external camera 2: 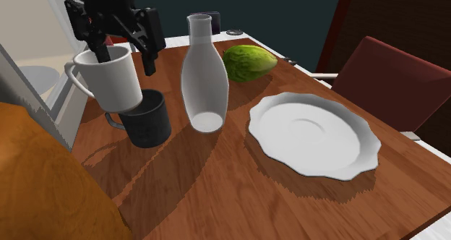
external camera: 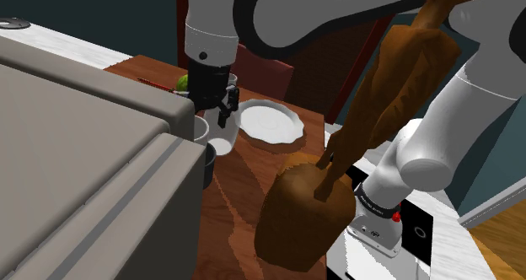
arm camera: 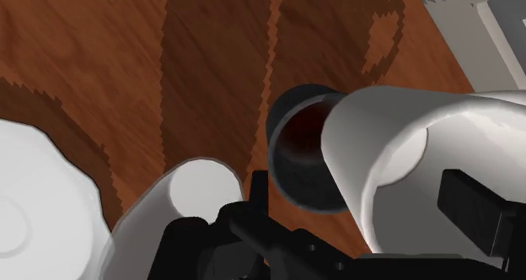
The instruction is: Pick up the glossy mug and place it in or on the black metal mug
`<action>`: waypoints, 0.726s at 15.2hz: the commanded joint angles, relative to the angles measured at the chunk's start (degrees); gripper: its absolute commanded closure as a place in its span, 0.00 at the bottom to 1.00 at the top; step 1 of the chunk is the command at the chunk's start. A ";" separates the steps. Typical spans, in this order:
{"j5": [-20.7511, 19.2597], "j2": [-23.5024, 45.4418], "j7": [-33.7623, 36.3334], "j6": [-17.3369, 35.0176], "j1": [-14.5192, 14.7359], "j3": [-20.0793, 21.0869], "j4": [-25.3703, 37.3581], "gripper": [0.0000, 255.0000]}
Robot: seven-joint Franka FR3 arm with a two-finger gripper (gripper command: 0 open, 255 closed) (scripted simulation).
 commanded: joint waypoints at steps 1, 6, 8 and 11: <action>0.36 -0.78 -0.32 -3.03 -0.19 -0.18 2.32 0.00; 0.69 -1.53 -0.58 -6.40 -0.37 -0.37 5.02 0.00; 0.69 -1.53 -0.58 -6.40 -0.36 -0.37 5.03 0.00; 0.69 -1.53 -0.58 -6.40 -0.36 -0.37 5.03 0.00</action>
